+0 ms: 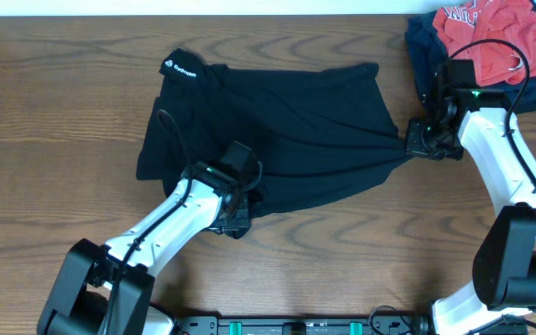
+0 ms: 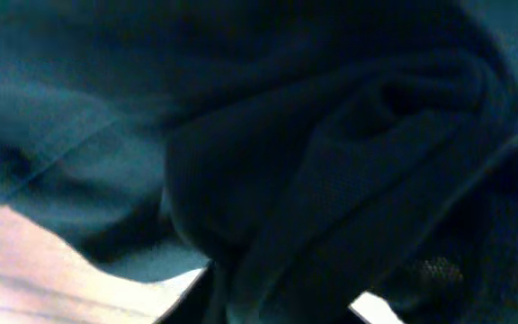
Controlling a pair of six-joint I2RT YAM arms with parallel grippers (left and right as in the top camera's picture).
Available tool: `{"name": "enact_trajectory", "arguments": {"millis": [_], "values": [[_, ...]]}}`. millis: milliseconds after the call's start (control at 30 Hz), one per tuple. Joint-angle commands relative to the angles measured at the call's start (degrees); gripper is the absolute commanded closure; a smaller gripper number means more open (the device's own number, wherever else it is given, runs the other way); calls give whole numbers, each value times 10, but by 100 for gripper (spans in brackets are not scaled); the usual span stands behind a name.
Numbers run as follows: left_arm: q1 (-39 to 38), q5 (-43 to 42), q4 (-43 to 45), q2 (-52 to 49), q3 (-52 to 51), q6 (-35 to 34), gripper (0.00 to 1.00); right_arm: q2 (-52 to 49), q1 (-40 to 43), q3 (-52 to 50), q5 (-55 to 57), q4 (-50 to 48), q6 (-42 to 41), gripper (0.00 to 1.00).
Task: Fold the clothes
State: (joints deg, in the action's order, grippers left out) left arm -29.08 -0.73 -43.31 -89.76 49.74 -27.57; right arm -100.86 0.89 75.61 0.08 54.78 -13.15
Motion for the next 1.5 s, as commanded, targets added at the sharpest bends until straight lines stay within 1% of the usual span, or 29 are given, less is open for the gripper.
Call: {"name": "enact_trajectory", "arguments": {"millis": [0,67,133,267,333,433,633,667,767,833,967,1167,1267,1467], "values": [[0,14,-13,-7,-4,-4,94,1,2,4,12,-1,5,96],[2,14,-47,-5,0,2,94,1,2,4,12,-2,5,97],[9,10,-100,-3,15,12,94,1,2,4,12,-2,5,96],[33,-21,-246,-2,94,77,94,1,2,4,12,-3,5,96],[41,-20,-299,-2,136,90,94,1,2,4,12,-1,5,96],[50,-15,-323,-2,176,98,94,1,2,4,12,6,6,96],[67,70,-324,-3,188,95,94,1,2,4,12,33,5,98],[73,85,-330,-3,188,89,94,1,2,4,12,39,5,99],[104,146,-366,-2,188,40,94,1,2,4,12,61,1,99],[129,172,-385,2,188,17,94,1,3,4,12,74,-9,99],[171,173,-386,29,188,-1,94,2,7,4,12,99,-23,99],[179,170,-376,78,188,-9,94,5,11,4,9,129,-29,99],[179,157,-339,94,188,-8,94,16,10,4,-3,122,-28,99],[179,151,-216,88,188,-1,94,28,7,4,-56,64,-7,99]]}}
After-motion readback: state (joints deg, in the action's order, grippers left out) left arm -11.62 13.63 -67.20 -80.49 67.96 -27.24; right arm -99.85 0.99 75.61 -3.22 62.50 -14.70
